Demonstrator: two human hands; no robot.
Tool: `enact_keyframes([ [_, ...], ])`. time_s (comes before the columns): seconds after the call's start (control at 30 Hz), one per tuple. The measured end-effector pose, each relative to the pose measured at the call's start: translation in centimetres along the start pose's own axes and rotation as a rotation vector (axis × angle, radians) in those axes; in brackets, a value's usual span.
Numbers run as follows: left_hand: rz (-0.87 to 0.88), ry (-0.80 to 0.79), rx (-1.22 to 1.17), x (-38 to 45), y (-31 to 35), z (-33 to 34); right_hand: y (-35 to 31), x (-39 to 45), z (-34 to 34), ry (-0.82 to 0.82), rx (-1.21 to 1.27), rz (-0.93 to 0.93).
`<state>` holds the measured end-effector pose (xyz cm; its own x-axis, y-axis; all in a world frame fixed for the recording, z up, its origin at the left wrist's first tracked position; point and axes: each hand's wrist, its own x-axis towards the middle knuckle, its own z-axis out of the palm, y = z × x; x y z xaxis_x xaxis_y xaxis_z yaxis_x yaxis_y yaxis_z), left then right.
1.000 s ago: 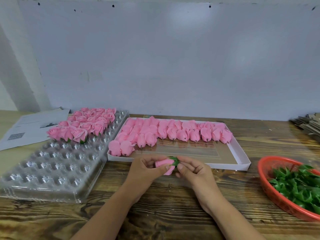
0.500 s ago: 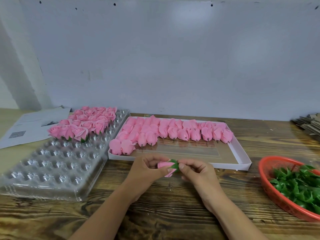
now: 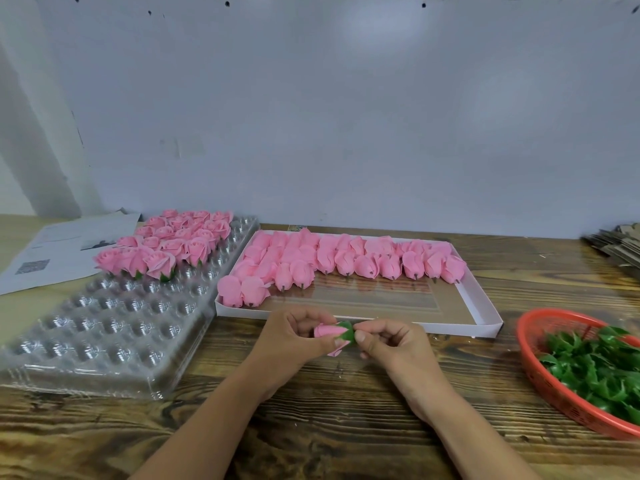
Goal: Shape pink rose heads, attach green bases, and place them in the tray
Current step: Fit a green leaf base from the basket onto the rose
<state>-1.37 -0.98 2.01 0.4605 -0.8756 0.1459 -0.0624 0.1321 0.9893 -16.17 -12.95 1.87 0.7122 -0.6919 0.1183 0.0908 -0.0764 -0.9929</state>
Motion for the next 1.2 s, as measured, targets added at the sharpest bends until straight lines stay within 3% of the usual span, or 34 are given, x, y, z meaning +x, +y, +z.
enact_keyframes([
  [0.57,-0.010,-0.001,0.045,0.1,-0.1,0.0,0.4,0.3,-0.2,-0.016,-0.117,-0.062],
  [0.8,-0.015,0.009,0.122,0.4,-0.6,0.4,0.7,0.2,-0.4,-0.196,-0.192,-0.067],
  [0.9,-0.033,0.018,0.087,0.3,-0.4,0.6,1.0,0.5,-0.3,-0.143,-0.169,-0.067],
  [1.03,0.027,-0.040,0.068,0.1,0.3,0.7,1.0,0.7,-0.2,-0.113,-0.026,-0.038],
  [1.2,0.095,0.044,0.127,0.2,0.1,0.6,1.2,0.4,0.1,-0.173,-0.073,-0.082],
])
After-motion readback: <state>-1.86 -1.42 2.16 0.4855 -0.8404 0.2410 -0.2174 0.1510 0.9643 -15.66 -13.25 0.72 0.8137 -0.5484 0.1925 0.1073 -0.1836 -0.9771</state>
